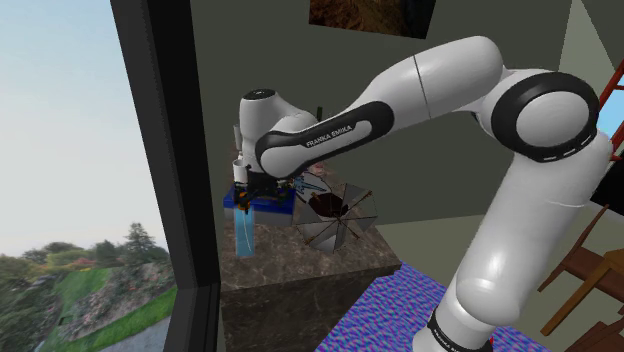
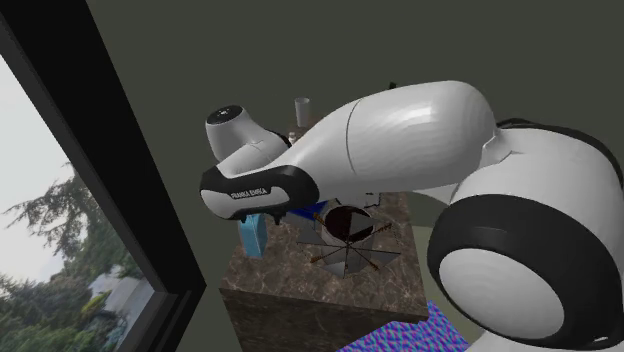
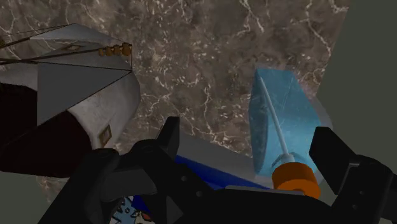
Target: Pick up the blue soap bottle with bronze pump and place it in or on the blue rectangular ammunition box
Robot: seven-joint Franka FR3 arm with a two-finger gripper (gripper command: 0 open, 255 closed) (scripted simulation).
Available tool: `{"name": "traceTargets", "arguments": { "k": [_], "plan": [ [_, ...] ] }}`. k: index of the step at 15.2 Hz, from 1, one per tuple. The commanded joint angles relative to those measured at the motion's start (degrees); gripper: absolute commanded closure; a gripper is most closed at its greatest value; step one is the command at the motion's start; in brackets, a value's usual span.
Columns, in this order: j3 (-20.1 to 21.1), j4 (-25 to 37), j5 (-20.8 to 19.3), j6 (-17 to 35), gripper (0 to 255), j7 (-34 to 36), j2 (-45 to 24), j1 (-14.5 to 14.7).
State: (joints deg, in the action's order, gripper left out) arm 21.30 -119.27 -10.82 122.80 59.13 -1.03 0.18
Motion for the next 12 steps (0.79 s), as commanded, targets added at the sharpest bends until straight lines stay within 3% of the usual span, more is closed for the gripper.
{"name": "traceTargets", "arguments": {
  "k": [1, 5, 12],
  "plan": [
    [0.3, 3.4, -2.6, 0.6, 0, 4.5, -4.6, 0.5],
    [-0.2, 11.3, -7.1, 0.4, 0, 11.4, -13.4, 2.5],
    [-1.1, 9.6, -9.0, 4.6, 0, 12.6, -16.3, 2.6]
  ]
}}
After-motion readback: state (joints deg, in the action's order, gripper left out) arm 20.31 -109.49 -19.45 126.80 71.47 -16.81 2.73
